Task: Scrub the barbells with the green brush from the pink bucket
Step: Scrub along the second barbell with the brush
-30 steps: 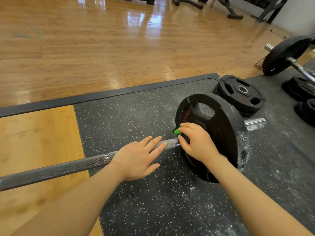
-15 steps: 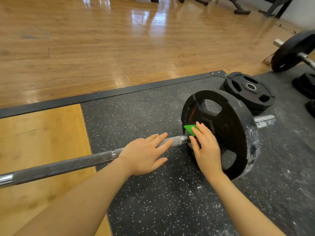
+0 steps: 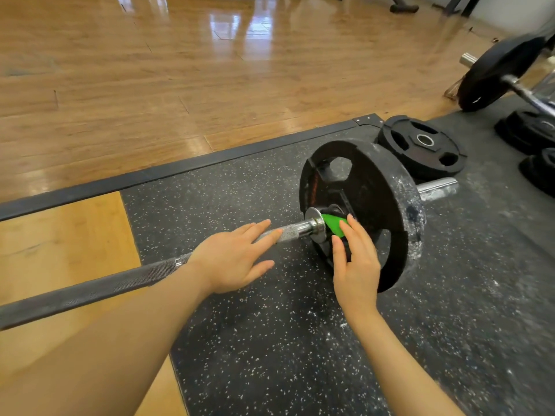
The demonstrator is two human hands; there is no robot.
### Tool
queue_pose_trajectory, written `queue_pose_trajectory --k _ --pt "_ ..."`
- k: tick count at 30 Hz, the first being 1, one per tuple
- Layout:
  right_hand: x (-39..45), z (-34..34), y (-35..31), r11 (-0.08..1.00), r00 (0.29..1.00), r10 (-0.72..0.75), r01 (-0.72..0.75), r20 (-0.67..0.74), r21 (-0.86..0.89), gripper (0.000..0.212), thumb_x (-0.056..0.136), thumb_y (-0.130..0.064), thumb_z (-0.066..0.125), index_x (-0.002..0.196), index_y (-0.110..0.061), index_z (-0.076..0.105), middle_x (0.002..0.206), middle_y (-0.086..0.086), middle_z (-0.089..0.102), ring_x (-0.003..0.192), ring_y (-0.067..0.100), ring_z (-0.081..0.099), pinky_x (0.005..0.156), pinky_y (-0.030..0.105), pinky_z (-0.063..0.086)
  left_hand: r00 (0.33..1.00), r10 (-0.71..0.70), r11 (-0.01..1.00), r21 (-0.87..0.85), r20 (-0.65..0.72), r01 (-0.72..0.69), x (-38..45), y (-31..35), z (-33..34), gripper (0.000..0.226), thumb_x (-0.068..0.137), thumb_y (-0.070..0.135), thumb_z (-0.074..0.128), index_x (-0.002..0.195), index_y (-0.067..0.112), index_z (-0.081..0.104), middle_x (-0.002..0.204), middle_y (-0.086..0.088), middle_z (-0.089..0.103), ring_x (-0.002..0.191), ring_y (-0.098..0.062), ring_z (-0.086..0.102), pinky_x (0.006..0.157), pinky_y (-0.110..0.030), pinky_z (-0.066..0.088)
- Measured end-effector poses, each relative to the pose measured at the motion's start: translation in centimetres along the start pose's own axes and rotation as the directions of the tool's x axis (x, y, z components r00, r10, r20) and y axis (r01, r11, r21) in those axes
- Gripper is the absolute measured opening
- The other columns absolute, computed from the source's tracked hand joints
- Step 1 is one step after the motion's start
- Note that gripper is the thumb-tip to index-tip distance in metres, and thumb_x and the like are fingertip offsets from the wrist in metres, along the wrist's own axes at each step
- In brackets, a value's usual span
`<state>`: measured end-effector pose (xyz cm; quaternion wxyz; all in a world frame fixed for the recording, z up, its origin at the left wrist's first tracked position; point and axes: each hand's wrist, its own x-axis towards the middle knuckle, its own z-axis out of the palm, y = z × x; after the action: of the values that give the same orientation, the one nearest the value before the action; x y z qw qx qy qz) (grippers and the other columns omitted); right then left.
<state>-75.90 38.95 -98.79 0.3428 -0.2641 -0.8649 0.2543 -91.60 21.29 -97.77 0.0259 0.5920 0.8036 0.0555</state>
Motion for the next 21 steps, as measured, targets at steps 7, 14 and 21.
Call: queue_pose_trajectory --k 7,14,21 --pt "1.3 1.3 -1.0 0.996 0.996 0.080 -0.078 -0.050 0.043 0.037 0.098 -0.019 0.051 0.133 -0.008 0.055 0.139 0.000 0.051 0.130 0.004 0.040 0.110 0.015 0.028 1.000 -0.009 1.000 -0.027 0.022 0.010 0.9 -1.4 -0.4 0.066 0.093 0.060 0.010 0.152 0.032 0.004 0.161 0.003 0.006 0.143 -0.017 0.025 0.099 -0.035 0.045" --pt "-0.1 2.4 -1.0 0.990 0.992 0.124 -0.121 -0.040 0.068 0.043 0.098 -0.030 0.044 0.133 -0.009 0.055 0.140 -0.001 0.050 0.130 0.005 0.041 0.106 0.006 0.024 0.997 -0.044 0.996 -0.071 0.061 0.048 1.9 -3.3 -0.6 0.061 0.097 0.059 0.016 0.152 0.036 0.001 0.161 0.005 0.004 0.143 -0.017 0.023 0.102 -0.036 0.042" --pt "-0.8 3.5 0.3 0.987 0.987 0.140 -0.134 -0.075 0.087 0.042 0.099 -0.025 0.046 0.135 -0.005 0.052 0.139 -0.004 0.048 0.130 0.003 0.038 0.109 0.014 0.028 0.994 -0.059 0.995 -0.077 0.096 0.067 2.7 -4.9 -0.9 0.063 0.097 0.060 0.017 0.152 0.037 -0.002 0.161 0.004 0.004 0.143 -0.019 0.024 0.107 -0.037 0.037"
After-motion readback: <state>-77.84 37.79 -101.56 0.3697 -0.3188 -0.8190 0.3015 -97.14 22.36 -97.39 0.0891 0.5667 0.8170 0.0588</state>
